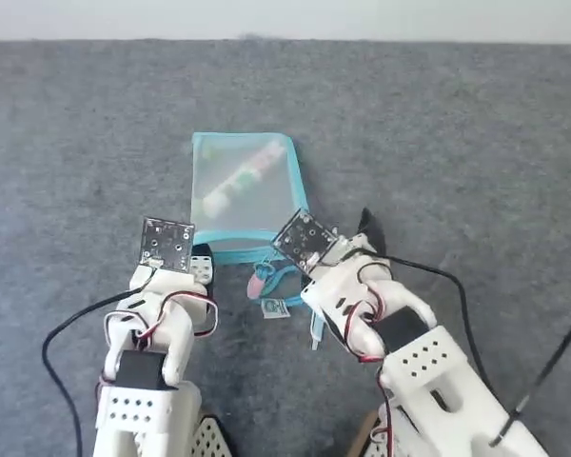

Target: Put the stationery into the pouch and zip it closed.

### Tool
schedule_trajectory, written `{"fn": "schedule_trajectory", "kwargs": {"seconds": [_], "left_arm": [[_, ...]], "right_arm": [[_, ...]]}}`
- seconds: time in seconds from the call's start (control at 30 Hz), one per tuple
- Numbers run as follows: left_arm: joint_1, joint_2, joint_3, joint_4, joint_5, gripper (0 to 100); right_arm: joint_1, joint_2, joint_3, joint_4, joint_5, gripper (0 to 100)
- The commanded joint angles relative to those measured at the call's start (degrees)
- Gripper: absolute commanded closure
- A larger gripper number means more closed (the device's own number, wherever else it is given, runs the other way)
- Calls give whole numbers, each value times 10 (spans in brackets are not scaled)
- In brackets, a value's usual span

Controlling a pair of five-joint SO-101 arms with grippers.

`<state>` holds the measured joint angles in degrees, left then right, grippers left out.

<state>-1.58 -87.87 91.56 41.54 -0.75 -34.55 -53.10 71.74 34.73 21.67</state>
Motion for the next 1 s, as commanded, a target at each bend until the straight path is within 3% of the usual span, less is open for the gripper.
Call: {"fn": "schedule_trajectory", "kwargs": {"seconds": [0.0,0.4,0.67,0.97], "left_arm": [[-1,4,-23,4,-6,987],[2,4,-22,2,-6,987],[1,4,-18,3,-6,987],[-1,4,-13,0,-6,987]], "right_arm": [[-14,-18,-5,-16,6,660],[-15,-18,-2,-15,4,720],[-7,-17,-45,69,-156,720],[-5,-22,-10,11,-167,720]]}}
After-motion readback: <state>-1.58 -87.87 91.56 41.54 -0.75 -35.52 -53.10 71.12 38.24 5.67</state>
